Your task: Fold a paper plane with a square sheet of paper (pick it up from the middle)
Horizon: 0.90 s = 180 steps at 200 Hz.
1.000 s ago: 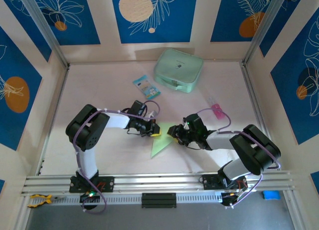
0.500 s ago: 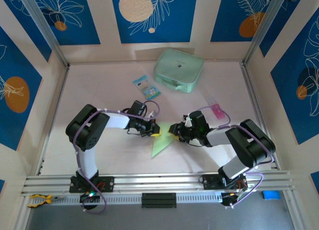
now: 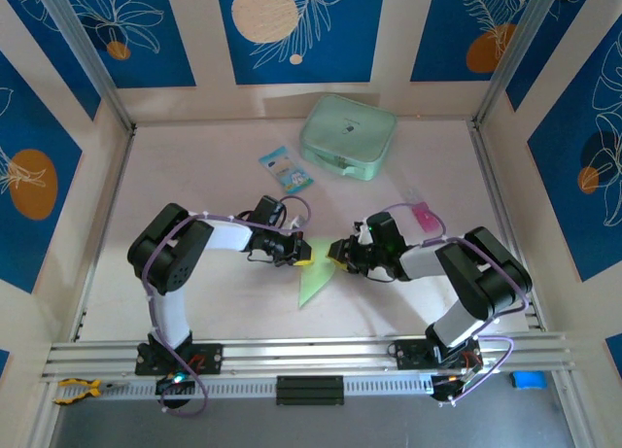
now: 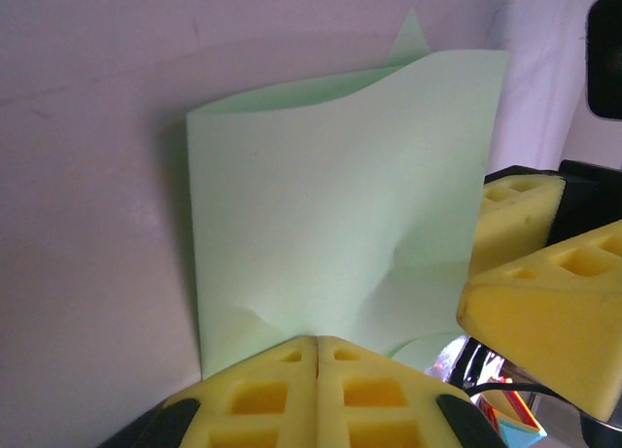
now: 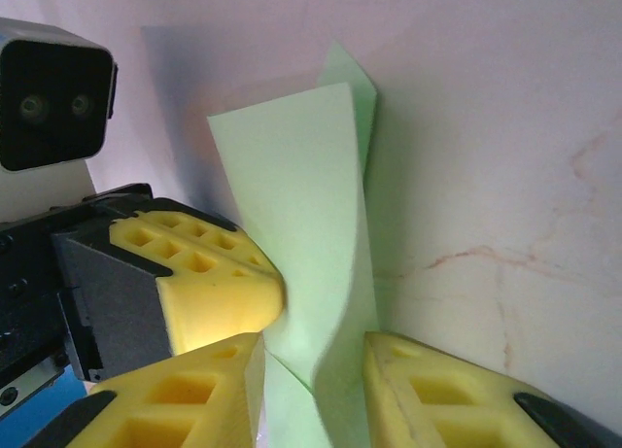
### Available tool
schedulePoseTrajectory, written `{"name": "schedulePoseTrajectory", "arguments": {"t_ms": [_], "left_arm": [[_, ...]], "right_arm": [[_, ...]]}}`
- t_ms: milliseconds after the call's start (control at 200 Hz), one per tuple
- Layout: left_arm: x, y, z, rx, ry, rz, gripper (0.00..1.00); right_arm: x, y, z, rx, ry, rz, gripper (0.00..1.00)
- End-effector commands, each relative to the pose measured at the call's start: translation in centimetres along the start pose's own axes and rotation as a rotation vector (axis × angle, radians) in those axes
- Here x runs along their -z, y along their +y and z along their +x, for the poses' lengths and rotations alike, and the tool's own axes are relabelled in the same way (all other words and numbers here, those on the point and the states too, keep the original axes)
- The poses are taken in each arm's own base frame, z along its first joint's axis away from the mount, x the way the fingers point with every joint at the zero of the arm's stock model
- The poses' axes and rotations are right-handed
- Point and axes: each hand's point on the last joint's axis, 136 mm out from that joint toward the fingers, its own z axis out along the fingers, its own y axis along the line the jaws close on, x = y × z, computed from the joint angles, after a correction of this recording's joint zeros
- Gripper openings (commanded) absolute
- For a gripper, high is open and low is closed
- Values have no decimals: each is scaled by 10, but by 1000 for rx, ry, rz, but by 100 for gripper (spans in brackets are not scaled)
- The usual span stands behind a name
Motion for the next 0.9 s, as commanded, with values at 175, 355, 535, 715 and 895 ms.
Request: {"name": "schedulePoseTrajectory", "arguments": {"t_ms": [175,355,535,715,895], "left_arm": [[8,10,-2,31,-31,-36,6],[9,5,-3,21,-42,-20,7],[14,-4,-6,-1,-63,3,9],[20,-7,-10,-9,-99,-3,13],[17,-2,-10,3,-99,-15,12]], "right_arm": [[5,3,0,23,17,10,35],[2,8,-4,41,32,-13,31],[2,5,-7,29,35,-12,23],[4,3,-7,9,21,-10,12],[9,-2,-6,-38,-32,-4,10]]}}
